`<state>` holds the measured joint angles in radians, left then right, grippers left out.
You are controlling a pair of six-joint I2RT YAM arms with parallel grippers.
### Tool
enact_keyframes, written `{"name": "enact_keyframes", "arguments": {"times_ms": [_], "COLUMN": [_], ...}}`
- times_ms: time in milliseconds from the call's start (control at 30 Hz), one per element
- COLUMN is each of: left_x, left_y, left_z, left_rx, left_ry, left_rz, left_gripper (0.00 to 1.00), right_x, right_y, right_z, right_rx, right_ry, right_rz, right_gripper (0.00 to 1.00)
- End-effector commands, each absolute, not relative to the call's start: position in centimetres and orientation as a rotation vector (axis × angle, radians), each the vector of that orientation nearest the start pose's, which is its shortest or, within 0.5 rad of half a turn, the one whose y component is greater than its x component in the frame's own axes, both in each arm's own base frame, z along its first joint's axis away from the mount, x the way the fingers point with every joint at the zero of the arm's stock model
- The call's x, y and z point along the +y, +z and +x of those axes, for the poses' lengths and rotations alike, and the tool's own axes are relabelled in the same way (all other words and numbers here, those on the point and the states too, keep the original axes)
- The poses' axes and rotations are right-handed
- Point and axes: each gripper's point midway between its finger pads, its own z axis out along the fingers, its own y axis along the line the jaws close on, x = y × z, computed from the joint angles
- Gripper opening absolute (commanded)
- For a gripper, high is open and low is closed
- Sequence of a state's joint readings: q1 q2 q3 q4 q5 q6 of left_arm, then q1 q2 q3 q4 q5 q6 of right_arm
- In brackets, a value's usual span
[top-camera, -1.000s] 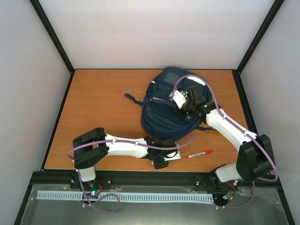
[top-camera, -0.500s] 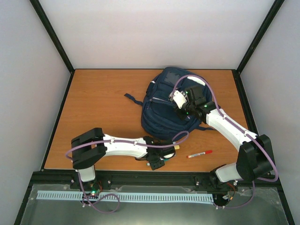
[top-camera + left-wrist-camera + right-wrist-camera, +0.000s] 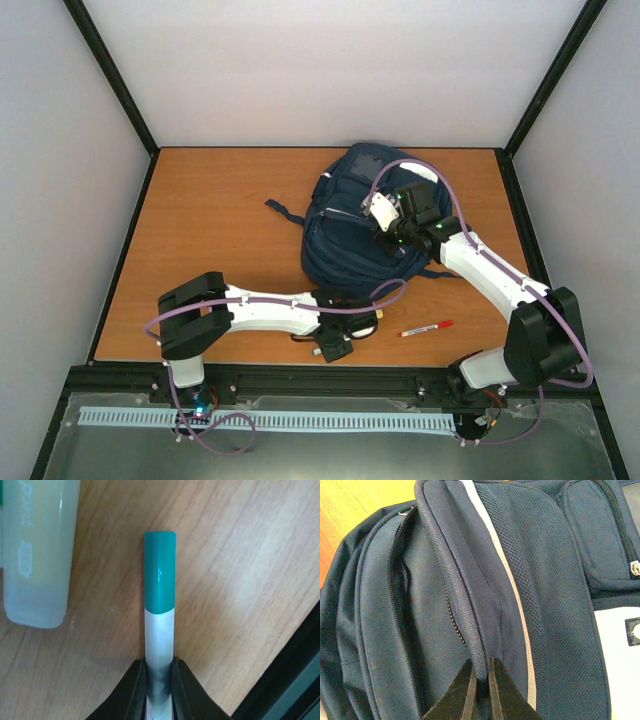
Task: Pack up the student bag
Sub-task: Pick up the stationery from the center of the board, then place the stationery in the student bag.
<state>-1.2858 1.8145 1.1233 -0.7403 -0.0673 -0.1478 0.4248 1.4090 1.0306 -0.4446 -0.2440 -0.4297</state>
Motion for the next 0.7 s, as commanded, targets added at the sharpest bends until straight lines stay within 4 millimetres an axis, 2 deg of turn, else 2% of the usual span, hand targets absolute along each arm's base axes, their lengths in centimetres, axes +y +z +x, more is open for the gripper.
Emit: {"name": "enact_keyframes", "arguments": {"times_ms": [0, 100, 367, 533, 667], "left_x": [-32.4, -32.6, -31.4, -31.0, -30.4], "left_y": [4.7, 8.3, 15.6, 19.2, 20.9], "left_z": [10.2, 10.1, 13.2, 17.4, 21.0], "left_rx": [2.527, 2.478, 2.357, 2.343, 2.309], "left_ry": [-0.123, -0.234, -0.31, -0.424, -0.58], "left_rz": [1.554, 1.488, 1.126, 0.757, 0.405], "left_gripper": [0.05, 0.04, 0.04, 0.04, 0.04], "right_x": [19.5, 19.5, 19.6, 19.7, 19.8], "right_y": [16.7, 16.7, 18.4, 18.9, 18.8], "right_z": [34.4, 34.4, 34.5, 34.3, 34.1], "right_rx": [2.101, 2.105, 2.082, 2.071, 2.071], "right_ry": [0.284, 0.287, 0.301, 0.311, 0.328], "right_rz": [-1.071, -1.067, -1.038, -1.029, -1.028], "right_gripper": [0.03, 0.03, 0.03, 0.03, 0.03]}}
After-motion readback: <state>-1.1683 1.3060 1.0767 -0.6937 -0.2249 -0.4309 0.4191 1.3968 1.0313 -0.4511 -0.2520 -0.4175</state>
